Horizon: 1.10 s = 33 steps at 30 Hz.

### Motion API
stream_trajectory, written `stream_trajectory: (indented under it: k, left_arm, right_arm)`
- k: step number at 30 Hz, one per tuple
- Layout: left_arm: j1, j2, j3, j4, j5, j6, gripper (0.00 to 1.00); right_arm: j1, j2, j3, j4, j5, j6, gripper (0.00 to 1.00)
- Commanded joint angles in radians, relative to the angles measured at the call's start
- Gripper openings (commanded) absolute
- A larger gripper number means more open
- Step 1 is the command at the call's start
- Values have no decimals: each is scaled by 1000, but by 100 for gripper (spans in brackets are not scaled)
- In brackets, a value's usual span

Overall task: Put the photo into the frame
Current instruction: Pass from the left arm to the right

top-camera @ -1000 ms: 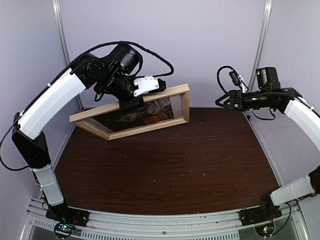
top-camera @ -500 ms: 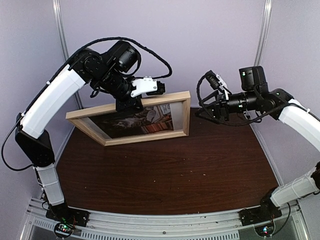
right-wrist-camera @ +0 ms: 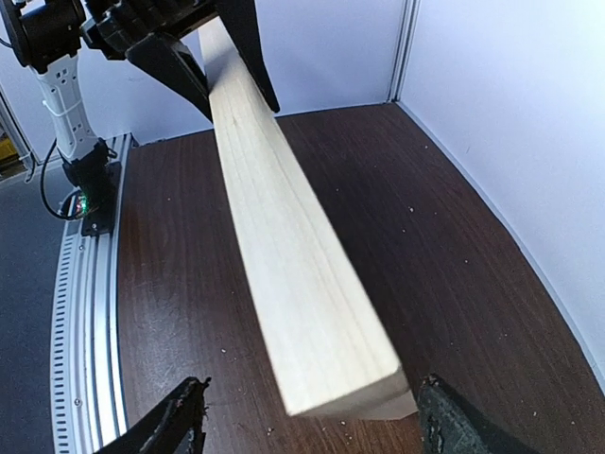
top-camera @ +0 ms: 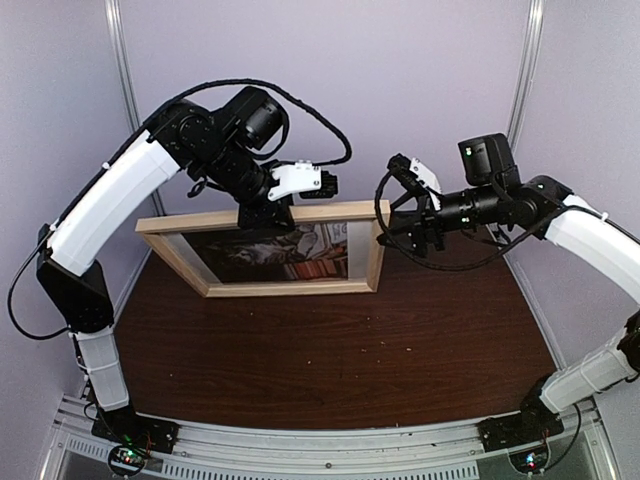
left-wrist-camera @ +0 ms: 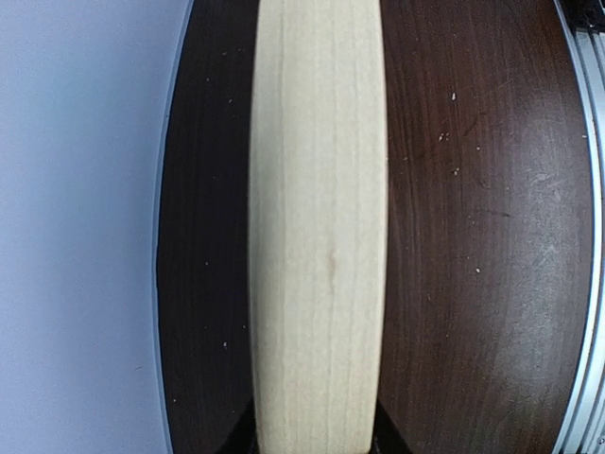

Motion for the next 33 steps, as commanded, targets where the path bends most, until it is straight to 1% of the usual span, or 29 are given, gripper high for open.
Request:
stream_trajectory:
  k: [1, 7, 13, 16, 21, 26, 28, 29, 30, 32, 33]
  left_arm:
    - [6, -13, 4, 91, 119, -54, 0]
    - [6, -11, -12, 93, 143, -54, 0]
    - [7, -7, -19, 93, 148, -49, 0]
    - [8, -2, -22, 93, 150, -46, 0]
    - [6, 2, -25, 91, 153, -45, 0]
    - [7, 2, -30, 92, 152, -40, 0]
    - [7, 2, -32, 96, 146, -40, 0]
    - [6, 2, -34, 99, 140, -41, 1]
    - [7, 0, -37, 107, 134, -47, 6]
    - [7, -18, -69, 148, 112, -56, 21]
    - [7, -29, -89, 168, 101, -58, 26]
  right_arm:
    - [26, 26, 58, -21, 57, -65, 76]
    - [43, 80, 121, -75, 49, -100, 67]
    - [53, 86, 133, -108, 39, -114, 57]
    - [56, 86, 136, -123, 41, -118, 50]
    - [57, 82, 139, -136, 45, -120, 35]
    - [57, 79, 142, -150, 51, -124, 26]
    - [56, 77, 145, -153, 51, -124, 20]
    - [56, 75, 145, -154, 50, -122, 15]
    - [57, 74, 144, -154, 52, -122, 10]
    - [56, 67, 134, -147, 62, -118, 0]
    - [57, 64, 130, -142, 66, -114, 0]
